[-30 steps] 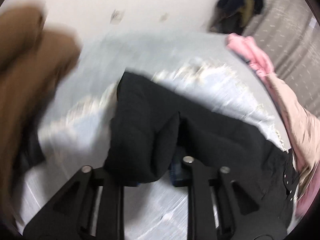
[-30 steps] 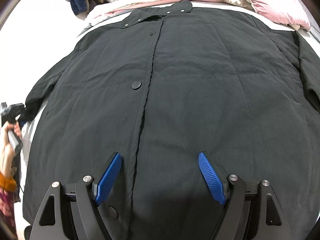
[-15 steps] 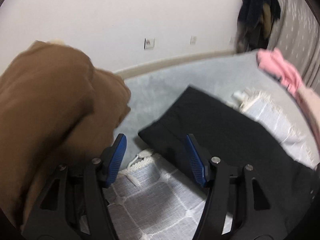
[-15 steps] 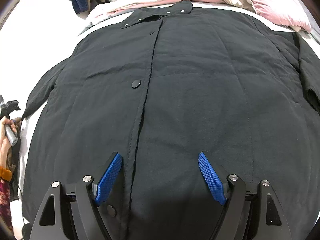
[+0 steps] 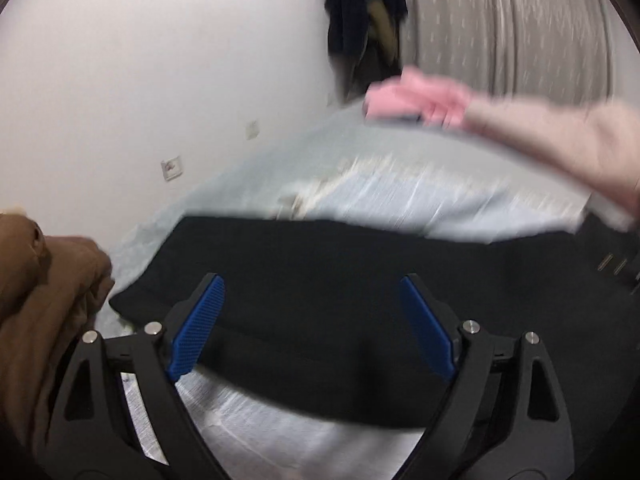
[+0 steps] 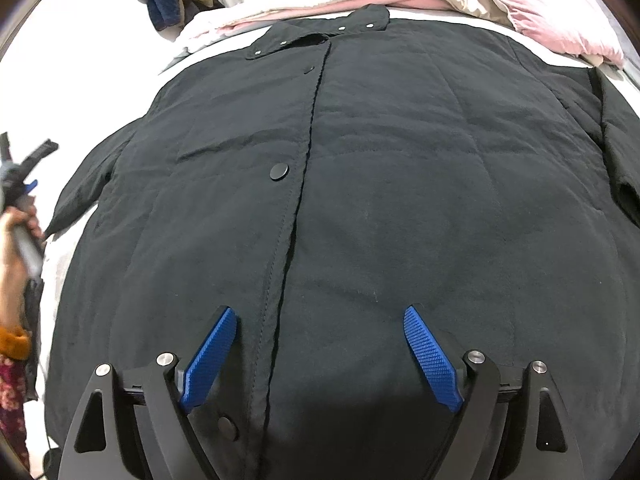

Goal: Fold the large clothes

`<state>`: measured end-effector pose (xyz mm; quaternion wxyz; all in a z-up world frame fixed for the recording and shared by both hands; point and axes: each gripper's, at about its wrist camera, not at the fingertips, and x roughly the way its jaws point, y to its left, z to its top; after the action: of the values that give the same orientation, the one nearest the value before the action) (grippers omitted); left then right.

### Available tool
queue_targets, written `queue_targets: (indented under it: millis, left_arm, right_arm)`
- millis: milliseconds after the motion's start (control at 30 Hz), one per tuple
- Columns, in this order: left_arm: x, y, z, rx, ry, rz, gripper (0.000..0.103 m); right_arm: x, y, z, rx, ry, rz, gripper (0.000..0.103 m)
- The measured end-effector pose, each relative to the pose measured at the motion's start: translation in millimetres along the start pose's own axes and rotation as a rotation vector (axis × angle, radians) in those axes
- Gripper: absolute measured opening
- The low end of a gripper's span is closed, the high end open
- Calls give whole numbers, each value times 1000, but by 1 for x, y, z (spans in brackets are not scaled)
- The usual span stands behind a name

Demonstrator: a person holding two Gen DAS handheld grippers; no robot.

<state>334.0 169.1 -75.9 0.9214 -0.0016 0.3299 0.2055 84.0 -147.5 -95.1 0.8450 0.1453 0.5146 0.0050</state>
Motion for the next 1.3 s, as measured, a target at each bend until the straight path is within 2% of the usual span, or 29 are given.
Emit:
queue_targets:
  millis: [67,100,133,167,200,233,267,400,500,633,700,800,867,1000,1033,1067,1133,1167,1300]
  left_arm:
    - [36,7,-19,54,139,127,91]
    - [48,19,-22,46,186,140,96]
    - [51,40,-22,-39,194,94,98]
    - [48,54,-19,-88,202,158,98]
    - [44,63,-14,-78,201,276,98]
    - [41,65,-10,-46,200,314,98]
    - [35,67,-7,-11,202,308,98]
    - [-4,72,1,-16,197,197,98]
    - [-48,64,6,-39,193,57,98]
    - [-115,32,-7,11,210,-148,98]
    - [-141,13,-21,42,222,-234,98]
    - [-186,-22,-45,85,256,-413,99]
    - [-202,-47,-58,116,271,-506,99]
    - [-216,-94,-102,191,247,-682,99]
    - [-212,-99,-110,199,248,-710,99]
    - [-208,-104,-118,198,255,-723,99]
    - [-198,-112,-134,209,299,-715,99]
    - [-196,-116,-138,228,310,-720,99]
    - [-198,-113,-135,224,244,-712,99]
  right_arm:
    - [-1,-3,1,1,4,2,87]
    - [-3,-6,2,2,6,-2,87]
    - [-5,-8,3,2,5,-11,87]
    - [-7,-10,4,1,2,-24,87]
    - [-10,-12,6,1,-5,-41,87]
    - [-16,-17,8,5,-20,-68,87]
    - [-22,-21,9,13,-38,-89,87]
    - [-53,-50,17,80,-143,-191,87]
    - [-68,-72,19,102,-196,-348,87]
    - [-79,-101,21,135,-233,-477,87]
    - [-78,-117,26,159,-227,-511,87]
    - [-68,-133,40,155,-209,-500,87]
    - [-57,-142,45,132,-203,-509,87]
    - [-25,-163,58,29,-158,-600,85]
    - [-22,-170,59,13,-162,-600,74]
    - [-21,-176,60,-1,-159,-604,48]
    - [-26,-188,61,-22,-126,-577,17]
    - [-33,-193,63,-31,-115,-572,10]
    - [-79,-210,81,-84,-131,-646,7]
